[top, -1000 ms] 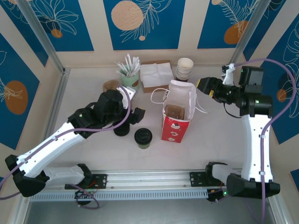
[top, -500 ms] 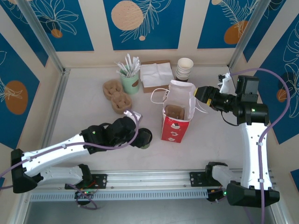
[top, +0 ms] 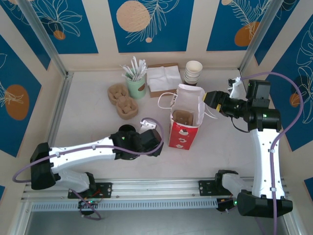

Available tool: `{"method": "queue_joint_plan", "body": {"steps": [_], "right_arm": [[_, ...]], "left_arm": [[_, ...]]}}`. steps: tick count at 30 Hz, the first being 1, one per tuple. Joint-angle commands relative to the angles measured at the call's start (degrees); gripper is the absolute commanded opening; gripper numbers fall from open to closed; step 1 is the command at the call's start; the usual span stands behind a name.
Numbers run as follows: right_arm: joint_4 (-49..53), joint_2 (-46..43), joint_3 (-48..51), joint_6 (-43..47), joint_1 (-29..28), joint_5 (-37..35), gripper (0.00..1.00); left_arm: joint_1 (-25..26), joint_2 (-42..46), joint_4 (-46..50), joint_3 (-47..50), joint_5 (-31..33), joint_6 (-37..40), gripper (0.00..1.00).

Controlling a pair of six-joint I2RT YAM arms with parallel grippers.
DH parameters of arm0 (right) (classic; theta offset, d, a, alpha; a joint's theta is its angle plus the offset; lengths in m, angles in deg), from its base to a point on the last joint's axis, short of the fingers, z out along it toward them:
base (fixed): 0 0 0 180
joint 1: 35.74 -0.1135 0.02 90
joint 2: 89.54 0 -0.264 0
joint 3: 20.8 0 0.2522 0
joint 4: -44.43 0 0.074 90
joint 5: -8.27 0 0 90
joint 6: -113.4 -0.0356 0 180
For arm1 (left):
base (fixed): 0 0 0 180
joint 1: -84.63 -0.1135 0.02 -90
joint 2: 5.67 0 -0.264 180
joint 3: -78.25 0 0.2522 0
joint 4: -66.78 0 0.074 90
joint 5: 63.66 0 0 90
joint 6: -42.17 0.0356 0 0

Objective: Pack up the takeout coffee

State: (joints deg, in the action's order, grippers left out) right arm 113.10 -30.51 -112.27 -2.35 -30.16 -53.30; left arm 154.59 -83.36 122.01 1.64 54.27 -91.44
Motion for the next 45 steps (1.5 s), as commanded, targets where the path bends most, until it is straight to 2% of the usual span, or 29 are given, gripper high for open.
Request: {"method": "queue_joint_plan", "body": {"steps": [1, 8, 28, 39, 45], "right_arm": [[1.3, -0.8, 1.4, 1.4, -0.4, -0.2, 0.68], [1.1, -0.7, 2.0, 1.6, -0.3, -0.6, 0.68], [0.7, -0.1, 2.0, 1.8, -0.2, -0.5, 0.67], [1.3, -0.3, 2.2, 1.8, 0.0, -0.4, 0.68], [1.5, -0.4, 2.2, 1.7, 0.0, -0.3, 0.68]], "left_arm": [[0.7, -1.7, 3.3, -2.9, 3.2, -3.7, 0.98], [0.8, -2.9, 3.1, -2.5, 3.6, -5.8, 0.91], [0.7, -6.2, 0.9, -1.7, 1.7, -5.9, 0.9], [0.6, -7.2, 0.5, -0.8, 2.3, -6.6, 0.81], [0.5, -7.5, 0.2, -0.2, 2.2, -6.9, 0.8]]}}
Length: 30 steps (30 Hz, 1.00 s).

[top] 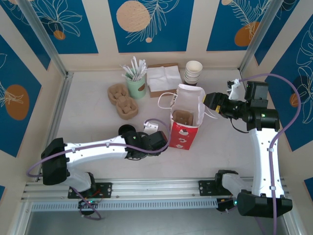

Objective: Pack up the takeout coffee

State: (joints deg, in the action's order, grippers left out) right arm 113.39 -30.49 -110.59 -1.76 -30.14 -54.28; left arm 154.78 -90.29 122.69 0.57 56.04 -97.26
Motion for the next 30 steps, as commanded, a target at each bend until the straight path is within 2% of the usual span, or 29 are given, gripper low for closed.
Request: {"method": "queue_joint_plan", "body": {"steps": [1, 10, 17, 26, 30], "right_arm": [[1.3, -0.5, 0.5, 1.1, 0.0, 0.7, 0.68], [1.7, -0.5, 0.5, 1.2, 0.1, 0.8, 0.68], [2.1, -0.6, 0.6, 1.5, 0.4, 0.8, 0.68], [2.3, -0.6, 0.8, 1.7, 0.7, 0.8, 0.68], [2.4, -0.7, 0.8, 1.8, 0.8, 0.9, 0.68]], "left_arm": [[0.3, -0.6, -0.5, 0.9, 0.2, -1.1, 0.8], [0.0, -1.6, -0.7, 1.7, -1.6, -1.2, 0.77], [-0.1, -3.3, 3.1, 0.2, -3.8, -1.9, 0.75], [-0.1, -5.3, 7.7, -2.5, -6.6, -3.1, 0.8], [-0.1, -5.8, 7.2, -2.6, -6.8, -3.0, 0.79]]}}
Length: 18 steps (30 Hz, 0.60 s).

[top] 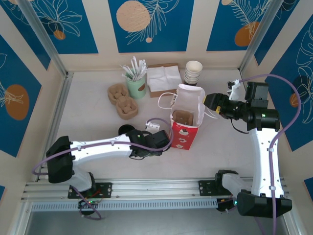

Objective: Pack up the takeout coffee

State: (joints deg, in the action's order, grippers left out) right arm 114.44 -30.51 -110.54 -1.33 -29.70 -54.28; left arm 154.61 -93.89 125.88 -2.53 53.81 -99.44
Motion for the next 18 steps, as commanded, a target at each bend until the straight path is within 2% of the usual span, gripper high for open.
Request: {"method": "queue_joint_plan", "body": {"steps": [1, 7, 18], "right_arm": [[1.4, -0.7, 0.7, 1.4, 0.5, 1.0, 0.68], [1.6, -0.8, 0.7, 1.5, 0.7, 1.1, 0.68], [1.8, -0.6, -0.6, 1.5, 1.0, 1.4, 0.68]], "left_arm": [[0.1, -2.4, 4.0, 0.6, -4.6, -0.9, 0.78], [0.1, -3.1, 3.4, 1.1, -5.2, -0.9, 0.75], [-0.2, -0.1, 1.6, 2.0, -3.2, 1.1, 0.65]]}}
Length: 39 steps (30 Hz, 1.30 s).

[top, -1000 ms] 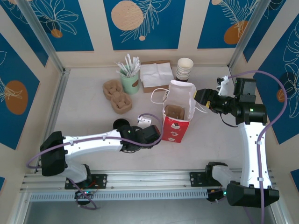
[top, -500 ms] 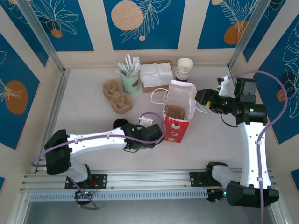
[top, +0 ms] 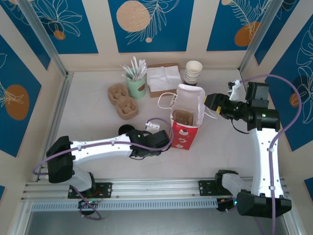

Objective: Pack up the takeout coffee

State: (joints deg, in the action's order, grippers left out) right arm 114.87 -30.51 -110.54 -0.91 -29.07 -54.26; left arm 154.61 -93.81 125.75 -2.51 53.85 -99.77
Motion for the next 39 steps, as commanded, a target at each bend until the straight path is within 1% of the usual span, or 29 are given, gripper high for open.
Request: {"method": "queue_joint_plan", "body": {"steps": [1, 6, 10, 18, 22, 26, 33, 37, 39], "right_arm": [[1.3, -0.5, -1.1, 1.2, 0.4, 1.4, 0.68], [-0.5, 0.5, -2.8, 1.7, 0.8, 1.2, 0.68], [-1.7, 2.6, -4.2, 2.7, 1.7, 1.6, 0.68], [-5.4, 8.8, -8.9, 7.1, 2.5, 3.2, 0.68], [-5.6, 12.8, -12.1, 10.2, 2.3, 3.5, 0.68], [-6.1, 17.3, -14.3, 15.2, 1.0, 3.0, 0.68], [-6.8, 25.2, -16.8, 28.1, -3.9, 0.3, 0.68], [-7.6, 27.7, -17.6, 35.6, -5.8, -0.4, 0.68], [-8.1, 28.6, -18.0, 38.2, -6.5, -1.4, 0.69]], "left_arm": [[-0.3, 0.2, 1.7, 2.0, -2.9, 1.6, 0.65], [-1.3, 3.1, 1.8, 1.4, -1.3, 3.8, 0.65], [-3.0, 5.5, 3.0, -0.4, -2.0, 6.5, 0.65], [-5.9, 8.5, 9.6, -9.8, -3.0, 13.3, 0.65], [-7.9, 10.2, 12.8, -15.5, -4.8, 17.3, 0.65], [-10.2, 10.7, 16.4, -22.1, -7.1, 21.7, 0.65], [-13.9, 9.1, 20.1, -33.0, -11.7, 29.4, 0.66], [-15.9, 6.9, 20.7, -38.1, -15.2, 33.3, 0.66], [-15.9, 5.8, 21.0, -40.4, -15.0, 35.3, 0.66]]}}
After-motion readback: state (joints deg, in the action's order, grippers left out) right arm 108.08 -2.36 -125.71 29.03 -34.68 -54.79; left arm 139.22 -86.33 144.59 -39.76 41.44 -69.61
